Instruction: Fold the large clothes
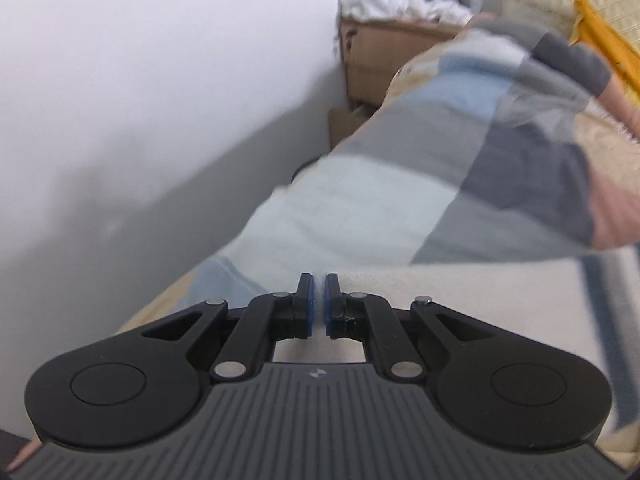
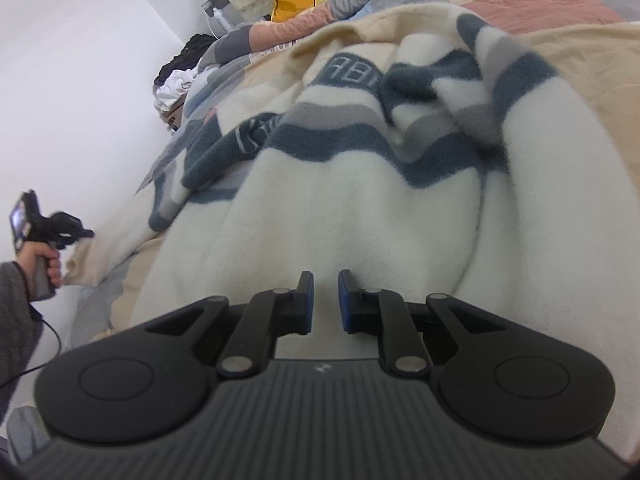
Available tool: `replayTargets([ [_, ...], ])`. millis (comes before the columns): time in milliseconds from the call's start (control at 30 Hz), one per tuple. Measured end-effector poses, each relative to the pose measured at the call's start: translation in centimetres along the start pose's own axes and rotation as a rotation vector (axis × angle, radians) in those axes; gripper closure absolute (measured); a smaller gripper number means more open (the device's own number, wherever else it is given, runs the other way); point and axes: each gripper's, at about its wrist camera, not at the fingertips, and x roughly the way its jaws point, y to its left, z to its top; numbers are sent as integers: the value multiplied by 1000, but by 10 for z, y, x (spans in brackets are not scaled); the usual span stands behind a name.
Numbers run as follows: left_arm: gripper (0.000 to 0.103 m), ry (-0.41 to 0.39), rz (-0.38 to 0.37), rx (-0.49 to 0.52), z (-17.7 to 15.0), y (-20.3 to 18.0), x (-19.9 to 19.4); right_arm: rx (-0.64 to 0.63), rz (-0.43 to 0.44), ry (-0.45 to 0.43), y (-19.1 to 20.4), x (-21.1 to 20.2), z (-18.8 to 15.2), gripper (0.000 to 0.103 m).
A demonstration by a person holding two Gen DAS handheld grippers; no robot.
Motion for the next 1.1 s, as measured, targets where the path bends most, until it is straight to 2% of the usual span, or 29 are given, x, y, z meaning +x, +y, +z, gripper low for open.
replayTargets([
  [100, 96, 54, -10, -17, -12, 6, 27, -3, -3, 1, 1, 3, -1, 87],
  [167, 96, 39, -42, 0, -17, 5, 34, 0, -5, 8, 2, 8, 0, 87],
  [367, 95, -16, -127, 8, -26, 21, 24, -29, -8, 21, 3, 22, 6, 87],
  [467, 86, -12, -134, 6, -25, 26, 12, -46, -10, 15, 6, 20, 7, 87],
  [567, 82, -30, -155, 4, -26, 24, -18, -46, -8, 3, 6, 15, 7, 87],
  [733, 79, -102, -308, 80, -36, -6, -101, -41, -24, -34, 5, 0, 6, 84],
  [933, 79, -162, -490, 155, -54, -70, -202, -55, -42, -94, 7, -20, 4, 83],
  [1100, 79, -162, -653, 212, -76, -136, -272, -42, -31, -155, 3, -37, 2, 80],
])
